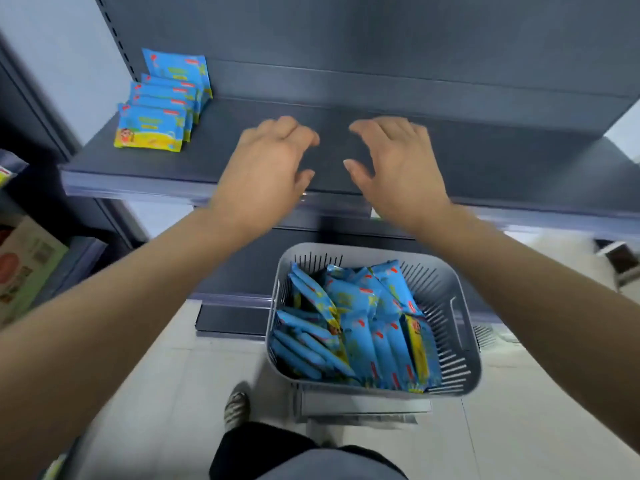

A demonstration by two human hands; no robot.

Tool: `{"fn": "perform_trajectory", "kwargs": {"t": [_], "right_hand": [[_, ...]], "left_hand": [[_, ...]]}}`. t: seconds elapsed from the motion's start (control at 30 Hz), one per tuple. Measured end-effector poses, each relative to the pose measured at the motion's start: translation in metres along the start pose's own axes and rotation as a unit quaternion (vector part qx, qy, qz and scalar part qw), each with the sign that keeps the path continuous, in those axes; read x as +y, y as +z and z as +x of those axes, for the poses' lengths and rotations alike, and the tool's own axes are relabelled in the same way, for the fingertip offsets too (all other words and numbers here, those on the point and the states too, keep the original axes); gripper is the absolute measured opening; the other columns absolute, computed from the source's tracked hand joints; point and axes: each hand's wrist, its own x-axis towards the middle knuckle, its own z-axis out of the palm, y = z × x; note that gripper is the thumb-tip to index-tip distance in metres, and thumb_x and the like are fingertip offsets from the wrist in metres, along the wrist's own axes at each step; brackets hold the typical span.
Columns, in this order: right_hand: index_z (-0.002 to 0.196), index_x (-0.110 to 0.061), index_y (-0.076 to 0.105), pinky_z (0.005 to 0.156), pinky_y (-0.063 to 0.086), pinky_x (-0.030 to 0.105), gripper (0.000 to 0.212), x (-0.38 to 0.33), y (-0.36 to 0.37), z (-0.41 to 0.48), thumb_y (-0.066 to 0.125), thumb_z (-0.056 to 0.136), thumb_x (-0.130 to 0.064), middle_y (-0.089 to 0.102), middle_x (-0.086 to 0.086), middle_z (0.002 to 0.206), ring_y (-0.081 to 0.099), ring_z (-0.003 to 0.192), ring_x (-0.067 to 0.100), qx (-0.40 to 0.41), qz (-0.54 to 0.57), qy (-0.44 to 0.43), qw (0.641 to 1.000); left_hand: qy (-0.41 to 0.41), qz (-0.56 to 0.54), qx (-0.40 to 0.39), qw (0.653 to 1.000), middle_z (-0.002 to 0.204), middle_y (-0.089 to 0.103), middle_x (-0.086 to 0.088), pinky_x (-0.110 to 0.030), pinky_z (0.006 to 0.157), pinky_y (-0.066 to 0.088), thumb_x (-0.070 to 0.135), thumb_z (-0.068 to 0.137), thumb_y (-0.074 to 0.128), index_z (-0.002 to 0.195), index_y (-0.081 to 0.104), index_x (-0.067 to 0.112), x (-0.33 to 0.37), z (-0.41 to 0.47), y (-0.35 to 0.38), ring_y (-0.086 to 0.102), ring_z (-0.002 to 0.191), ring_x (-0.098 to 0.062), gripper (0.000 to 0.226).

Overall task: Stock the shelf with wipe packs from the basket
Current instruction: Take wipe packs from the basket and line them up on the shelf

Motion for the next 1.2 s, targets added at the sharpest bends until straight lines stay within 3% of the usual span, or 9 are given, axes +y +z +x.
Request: {"fn": "perform_trajectory", "kwargs": {"t": [0.27,0.47,0.63,0.73,0.8,0.9,0.97,1.07,1.2], "right_hand": [[0.126,-0.014,0.051,0.097,0.035,0.039,0.037,0.023,0.065,-0.104,0.051,0.091,-0.027,0.056,0.009,0.126,0.047,0.119,0.029,-0.295,0.028,0.007,0.955],[0.131,-0.016,0.049,0.093,0.043,0.039,0.040,0.023,0.103,-0.134,0.051,0.092,-0.026,0.054,0.011,0.129,0.049,0.117,0.030,-0.421,0.084,0.010,0.903],[0.143,-0.028,0.034,0.083,0.043,0.034,0.050,0.014,0.129,-0.132,0.046,0.095,-0.018,0.049,0.015,0.129,0.052,0.110,0.031,-0.453,0.131,0.004,0.882],[0.144,-0.037,0.029,0.088,0.044,0.037,0.058,0.010,0.144,-0.128,0.035,0.096,-0.007,0.043,0.015,0.133,0.048,0.113,0.030,-0.495,0.125,0.002,0.860],[0.143,-0.038,0.030,0.078,0.043,0.033,0.057,0.010,0.152,-0.125,0.032,0.096,-0.007,0.043,0.014,0.133,0.049,0.101,0.024,-0.506,0.122,0.018,0.854],[0.135,-0.026,0.047,0.074,0.039,0.030,0.041,0.011,0.158,-0.119,0.029,0.099,-0.019,0.054,0.010,0.122,0.047,0.087,0.018,-0.469,0.153,0.034,0.869],[0.111,-0.012,0.060,0.075,0.043,0.032,0.038,0.009,0.164,-0.115,0.028,0.099,-0.028,0.063,0.008,0.103,0.055,0.089,0.024,-0.462,0.162,0.047,0.871],[0.084,-0.012,0.060,0.066,0.038,0.030,0.046,0.003,0.172,-0.105,0.034,0.095,-0.049,0.055,0.002,0.072,0.055,0.077,0.024,-0.491,0.147,0.083,0.855],[0.098,-0.007,0.065,0.074,0.045,0.032,0.041,0.001,0.180,-0.097,0.050,0.090,-0.045,0.064,0.013,0.095,0.060,0.094,0.031,-0.520,0.079,0.036,0.850]], "left_hand": [[-0.014,-0.037,-0.316,0.948,0.111,0.058,-0.007,-0.035,0.090,0.040,0.019,0.083,0.061,0.111,0.059,0.013,0.015,-0.081,0.097,0.054,0.104,-0.027,0.029],[-0.032,0.020,-0.463,0.885,0.121,0.058,-0.002,-0.031,0.090,0.036,0.010,0.087,0.053,0.117,0.055,0.019,-0.002,-0.127,0.138,0.055,0.107,-0.024,0.032],[-0.014,0.067,-0.468,0.881,0.112,0.063,0.000,-0.029,0.098,0.027,0.006,0.086,0.050,0.112,0.060,0.018,-0.011,-0.141,0.159,0.055,0.105,-0.023,0.030],[0.007,0.096,-0.471,0.877,0.105,0.065,0.001,-0.028,0.098,0.027,0.007,0.087,0.050,0.106,0.062,0.017,-0.012,-0.143,0.167,0.055,0.101,-0.022,0.025],[-0.009,0.083,-0.469,0.879,0.106,0.065,0.001,-0.026,0.097,0.029,0.008,0.088,0.049,0.103,0.062,0.018,-0.013,-0.141,0.168,0.054,0.101,-0.022,0.022],[-0.010,0.069,-0.434,0.898,0.110,0.064,-0.003,-0.030,0.094,0.035,0.014,0.089,0.049,0.106,0.062,0.017,-0.014,-0.130,0.160,0.056,0.100,-0.025,0.022],[-0.012,0.064,-0.410,0.910,0.114,0.062,-0.003,-0.033,0.093,0.036,0.015,0.087,0.050,0.115,0.061,0.016,-0.016,-0.123,0.150,0.056,0.103,-0.025,0.030],[-0.047,0.019,-0.386,0.921,0.112,0.061,-0.001,-0.032,0.093,0.033,0.014,0.084,0.052,0.112,0.062,0.016,-0.022,-0.116,0.135,0.056,0.103,-0.023,0.030],[-0.054,0.001,-0.386,0.921,0.108,0.060,0.003,-0.034,0.092,0.033,0.013,0.083,0.054,0.106,0.063,0.020,-0.024,-0.115,0.120,0.056,0.099,-0.020,0.026]]}}
